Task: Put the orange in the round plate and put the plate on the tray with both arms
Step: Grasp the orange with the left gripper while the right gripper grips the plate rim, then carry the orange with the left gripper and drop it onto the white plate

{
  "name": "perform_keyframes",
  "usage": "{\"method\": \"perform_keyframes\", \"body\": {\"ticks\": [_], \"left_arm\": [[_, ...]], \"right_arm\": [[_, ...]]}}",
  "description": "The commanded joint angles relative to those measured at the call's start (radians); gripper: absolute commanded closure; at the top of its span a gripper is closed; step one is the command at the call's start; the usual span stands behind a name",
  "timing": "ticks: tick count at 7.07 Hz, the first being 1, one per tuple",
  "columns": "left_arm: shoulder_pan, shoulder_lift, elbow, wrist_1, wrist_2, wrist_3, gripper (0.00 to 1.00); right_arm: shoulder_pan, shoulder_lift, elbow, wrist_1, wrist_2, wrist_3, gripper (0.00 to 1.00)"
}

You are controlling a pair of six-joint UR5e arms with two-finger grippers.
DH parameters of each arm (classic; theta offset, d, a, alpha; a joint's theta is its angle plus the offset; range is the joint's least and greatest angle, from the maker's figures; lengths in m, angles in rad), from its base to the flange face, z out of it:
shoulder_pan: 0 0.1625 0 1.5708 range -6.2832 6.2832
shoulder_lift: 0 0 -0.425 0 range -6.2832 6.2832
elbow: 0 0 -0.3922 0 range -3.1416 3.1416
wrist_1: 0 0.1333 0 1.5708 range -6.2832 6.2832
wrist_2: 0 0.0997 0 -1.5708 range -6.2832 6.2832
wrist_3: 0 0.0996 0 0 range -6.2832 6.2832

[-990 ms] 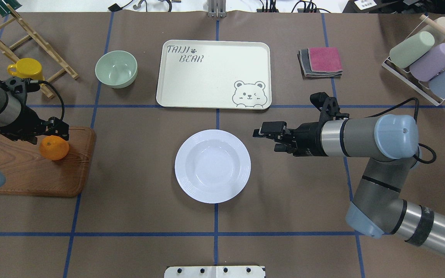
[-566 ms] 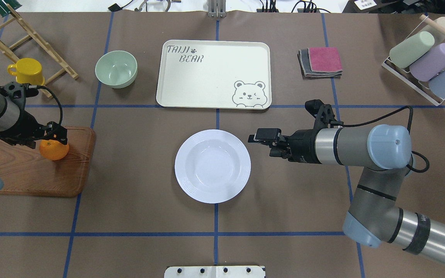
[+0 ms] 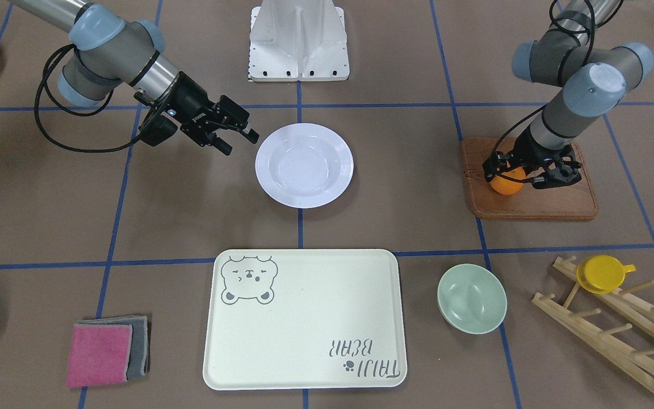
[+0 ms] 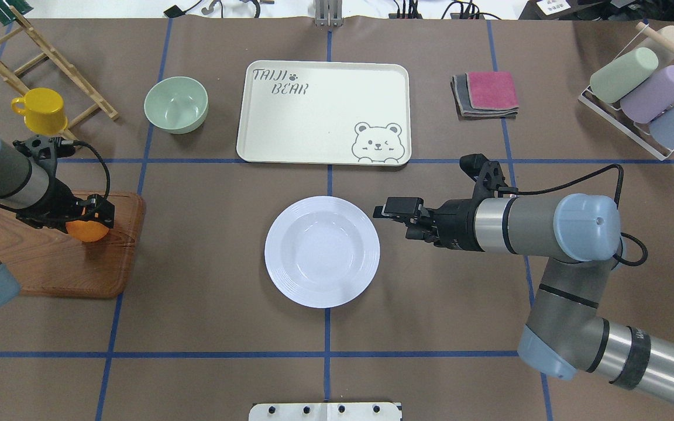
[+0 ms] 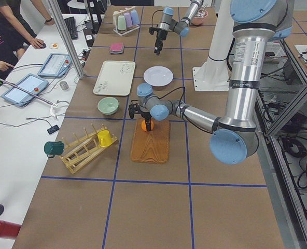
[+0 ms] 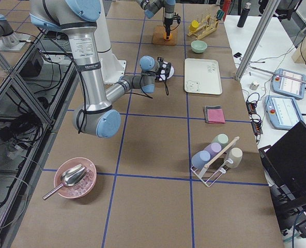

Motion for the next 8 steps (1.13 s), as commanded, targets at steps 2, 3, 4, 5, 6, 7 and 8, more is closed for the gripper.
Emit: {"method": "perform_keyframes", "body": {"ticks": [2, 3, 4, 5, 6, 7, 8], "left_arm": [[0.001, -0.089, -0.017, 0.068, -0.01, -0.034, 0.3], [0.003, -0.196, -0.02, 0.158, -0.01, -0.098, 0.3], [0.036, -0.296, -0.02, 0.23, -0.008, -0.156, 0.3], [0.102, -0.364, -0.017, 0.242, 0.001, -0.245, 0.3], [0.154, -0.415, -0.013, 0.242, 0.01, -0.324, 0.29], [0.201, -0.458, -0.003, 0.243, 0.064, -0.362, 0.29], [0.225, -0.499, 0.032, 0.243, 0.082, -0.367, 0.29]], "right_arm": [[-0.008, -0.002, -0.05, 0.127, -0.007, 0.001, 0.0], [-0.029, 0.001, -0.126, 0.212, -0.053, 0.001, 0.0], [-0.037, 0.005, -0.158, 0.246, -0.073, 0.001, 0.0], [-0.046, 0.011, -0.169, 0.245, -0.08, 0.006, 0.0], [-0.064, 0.023, -0.184, 0.247, -0.107, 0.006, 0.0], [-0.074, 0.041, -0.19, 0.242, -0.113, 0.009, 0.0], [-0.08, 0.044, -0.196, 0.241, -0.115, 0.009, 0.0]]}}
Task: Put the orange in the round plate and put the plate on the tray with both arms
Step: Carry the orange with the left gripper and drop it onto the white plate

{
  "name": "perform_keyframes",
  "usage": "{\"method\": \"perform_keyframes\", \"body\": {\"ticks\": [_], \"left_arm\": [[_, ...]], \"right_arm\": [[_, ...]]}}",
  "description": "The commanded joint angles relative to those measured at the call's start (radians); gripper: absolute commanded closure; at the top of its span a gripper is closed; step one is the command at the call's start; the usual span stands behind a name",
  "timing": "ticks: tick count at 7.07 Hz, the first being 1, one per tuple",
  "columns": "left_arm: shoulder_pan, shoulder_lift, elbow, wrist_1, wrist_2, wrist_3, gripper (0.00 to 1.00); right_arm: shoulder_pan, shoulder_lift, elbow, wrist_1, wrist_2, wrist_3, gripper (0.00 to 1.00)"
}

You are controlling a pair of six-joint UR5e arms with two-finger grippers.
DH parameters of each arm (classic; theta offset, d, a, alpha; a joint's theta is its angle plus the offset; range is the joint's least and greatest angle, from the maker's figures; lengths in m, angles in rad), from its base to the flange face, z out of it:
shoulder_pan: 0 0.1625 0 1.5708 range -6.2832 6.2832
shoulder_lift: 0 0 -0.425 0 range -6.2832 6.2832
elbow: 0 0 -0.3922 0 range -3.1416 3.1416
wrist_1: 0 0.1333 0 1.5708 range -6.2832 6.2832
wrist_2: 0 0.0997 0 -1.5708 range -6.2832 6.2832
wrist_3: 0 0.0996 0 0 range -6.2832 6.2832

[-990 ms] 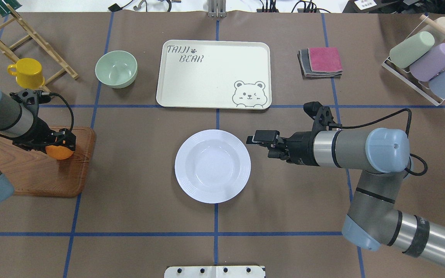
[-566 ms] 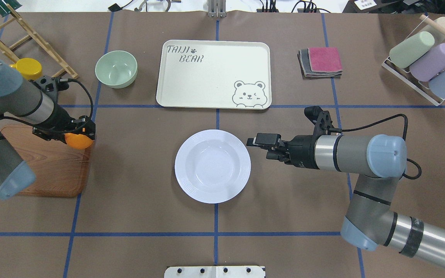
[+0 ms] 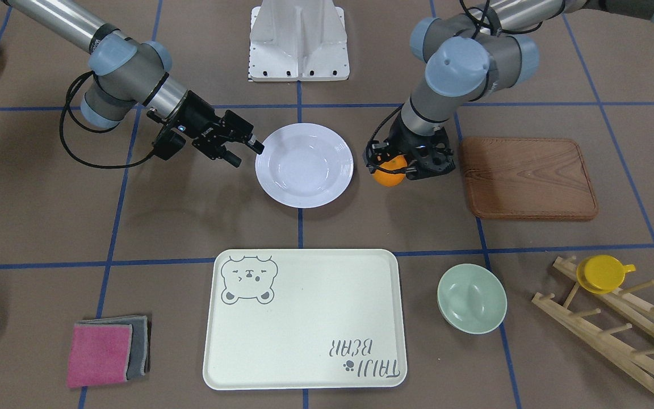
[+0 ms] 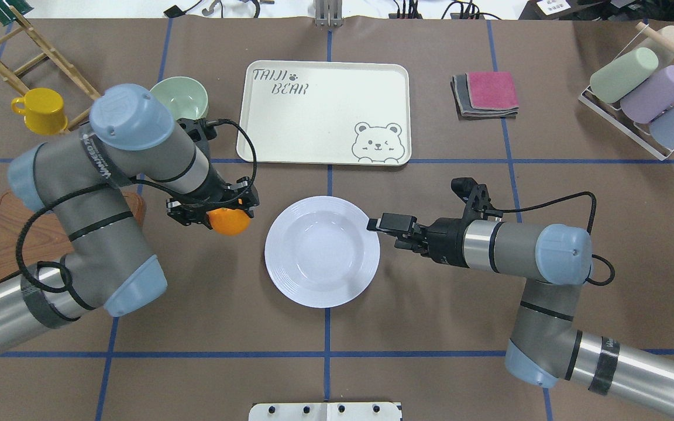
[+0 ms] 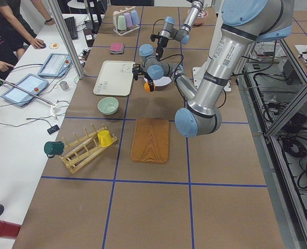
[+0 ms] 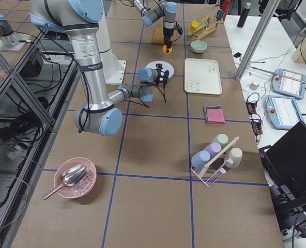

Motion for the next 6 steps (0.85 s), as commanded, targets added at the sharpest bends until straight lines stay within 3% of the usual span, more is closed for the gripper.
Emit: {"method": "perform_keyframes", "body": {"ticks": [1, 2, 4, 6], "left_arm": [[0.065, -0.099, 0.073, -0.003, 0.032, -0.06, 0.28], [0.093, -0.128, 0.1, -0.013, 0.085, -0.065, 0.28], [0.114, -0.151, 0.123, -0.025, 0.095, -0.065, 0.27], [0.127, -0.15, 0.166, -0.102, 0.109, -0.065, 0.12]], "right_arm": [[-0.016, 0.011, -0.015, -0.003, -0.011, 0.001, 0.0], [-0.016, 0.011, -0.021, -0.005, -0.011, 0.0, 0.0], [-0.016, 0.011, -0.025, -0.008, -0.011, 0.001, 0.0], [-0.021, 0.019, -0.031, -0.009, -0.013, 0.003, 0.0]]}}
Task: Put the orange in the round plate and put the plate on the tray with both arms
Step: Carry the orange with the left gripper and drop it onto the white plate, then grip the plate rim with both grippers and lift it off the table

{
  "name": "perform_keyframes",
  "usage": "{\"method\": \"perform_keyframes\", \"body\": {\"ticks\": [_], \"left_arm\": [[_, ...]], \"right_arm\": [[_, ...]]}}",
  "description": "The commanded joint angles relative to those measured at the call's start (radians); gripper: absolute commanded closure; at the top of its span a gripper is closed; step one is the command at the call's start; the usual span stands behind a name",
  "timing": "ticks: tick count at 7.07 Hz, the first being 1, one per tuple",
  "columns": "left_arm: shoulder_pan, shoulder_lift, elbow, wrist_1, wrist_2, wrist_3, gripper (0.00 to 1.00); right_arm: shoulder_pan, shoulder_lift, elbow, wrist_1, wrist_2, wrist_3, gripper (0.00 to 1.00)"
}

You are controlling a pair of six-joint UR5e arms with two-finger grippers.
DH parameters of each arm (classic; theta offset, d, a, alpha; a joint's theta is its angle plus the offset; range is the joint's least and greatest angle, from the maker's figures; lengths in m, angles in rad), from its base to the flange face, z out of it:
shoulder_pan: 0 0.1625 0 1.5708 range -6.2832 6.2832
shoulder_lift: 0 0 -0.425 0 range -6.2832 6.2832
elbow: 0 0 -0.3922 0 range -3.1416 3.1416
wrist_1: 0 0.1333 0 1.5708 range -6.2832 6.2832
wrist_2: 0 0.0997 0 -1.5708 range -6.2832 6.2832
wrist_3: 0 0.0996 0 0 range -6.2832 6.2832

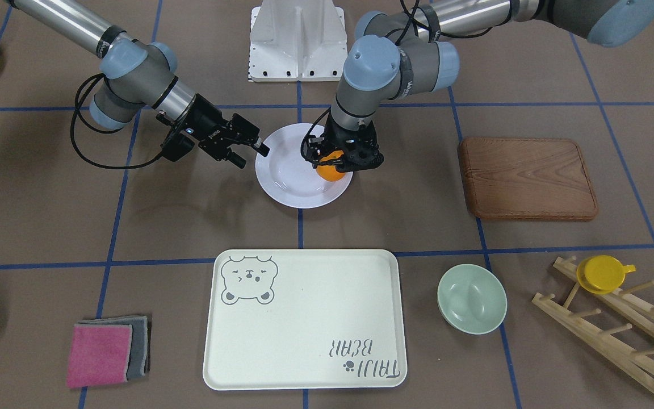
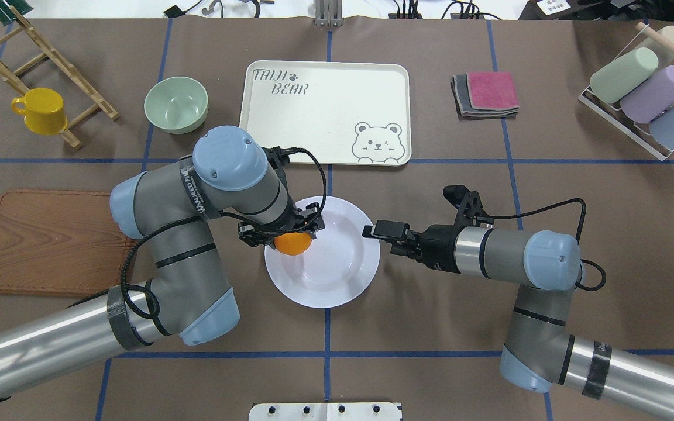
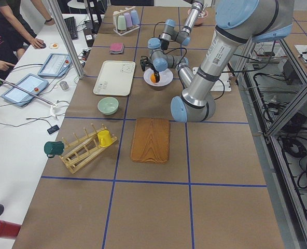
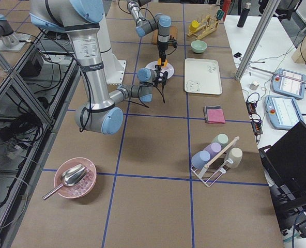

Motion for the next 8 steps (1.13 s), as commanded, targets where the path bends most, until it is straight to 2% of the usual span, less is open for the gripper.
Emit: {"method": "perform_keyframes", "body": {"ticks": [1, 5, 6, 7, 8], "left_arm": [[0.009, -0.001, 0.02, -0.038, 0.02, 0.003, 0.03], [-0.046, 0.007, -0.057, -0.028, 0.008, 0.011, 0.02], [-0.058, 0.013, -0.075, -0.019, -0.001, 0.011, 0.02], [-0.08, 0.028, -0.095, 0.003, -0.032, 0.012, 0.02], [-0.084, 0.036, -0.1, 0.004, -0.038, 0.04, 0.02]], "right_arm": [[-0.007, 0.015, -0.024, -0.001, -0.001, 0.001, 0.0], [-0.019, 0.065, -0.067, 0.003, -0.003, 0.004, 0.01], [-0.019, 0.072, -0.066, 0.005, -0.001, 0.004, 0.13], [-0.013, 0.072, -0.06, 0.009, -0.001, 0.008, 0.34], [-0.004, 0.078, -0.053, 0.011, 0.0, 0.043, 0.44]]}}
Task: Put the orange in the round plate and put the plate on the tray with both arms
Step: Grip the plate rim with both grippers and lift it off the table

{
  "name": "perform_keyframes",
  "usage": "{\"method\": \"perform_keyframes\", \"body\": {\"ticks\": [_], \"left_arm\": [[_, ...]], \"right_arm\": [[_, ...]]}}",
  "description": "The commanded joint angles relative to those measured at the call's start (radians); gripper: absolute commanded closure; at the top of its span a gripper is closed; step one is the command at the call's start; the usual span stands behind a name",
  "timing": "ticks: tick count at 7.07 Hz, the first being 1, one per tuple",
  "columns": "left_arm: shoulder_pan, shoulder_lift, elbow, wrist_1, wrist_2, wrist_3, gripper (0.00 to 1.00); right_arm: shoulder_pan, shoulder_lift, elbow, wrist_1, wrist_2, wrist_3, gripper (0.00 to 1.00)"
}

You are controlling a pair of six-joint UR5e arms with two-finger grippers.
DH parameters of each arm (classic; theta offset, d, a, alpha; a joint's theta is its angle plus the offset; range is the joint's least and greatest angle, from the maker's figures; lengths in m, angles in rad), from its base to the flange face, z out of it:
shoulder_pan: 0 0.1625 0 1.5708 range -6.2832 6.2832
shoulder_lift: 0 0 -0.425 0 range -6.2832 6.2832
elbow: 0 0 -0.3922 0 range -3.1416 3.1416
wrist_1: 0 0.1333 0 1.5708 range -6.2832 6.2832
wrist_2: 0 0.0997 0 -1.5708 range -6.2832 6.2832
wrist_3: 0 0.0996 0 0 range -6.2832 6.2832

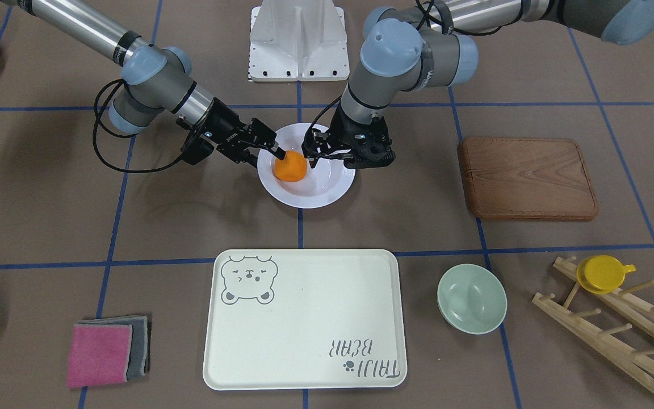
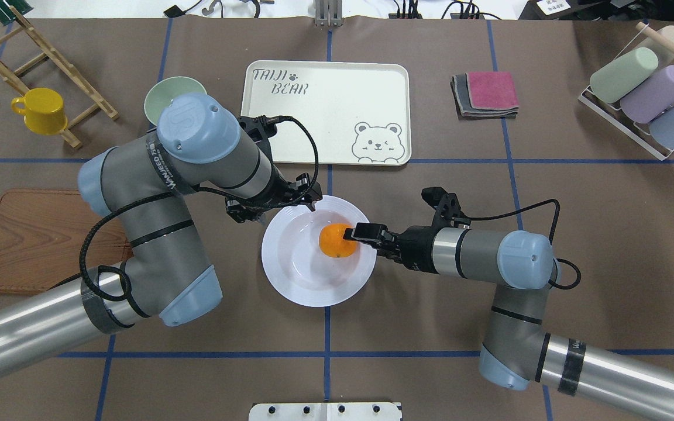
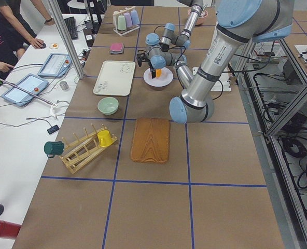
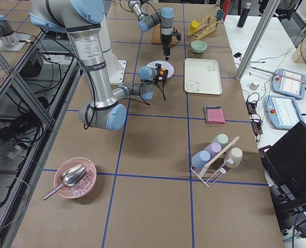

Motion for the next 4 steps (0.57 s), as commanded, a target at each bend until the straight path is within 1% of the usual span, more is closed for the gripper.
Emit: {"method": "perform_keyframes", "body": {"ticks": [1, 2, 3, 4], "left_arm": [[-0.014, 0.013, -0.011, 0.009, -0.014, 0.024, 0.02], [-0.014, 0.013, -0.011, 0.009, -0.014, 0.026, 0.02], [-0.014, 0.013, -0.013, 0.009, -0.014, 0.026, 0.02], [-0.016, 0.013, -0.013, 0.009, -0.014, 0.026, 0.02]], "right_arm": [[0.013, 0.012, 0.008, 0.004, 0.001, 0.036, 0.47], [0.02, 0.014, 0.018, 0.004, 0.001, 0.037, 0.5], [0.021, 0.014, 0.023, 0.003, 0.001, 0.056, 0.81], [0.021, 0.022, 0.023, 0.003, 0.001, 0.057, 1.0]]}}
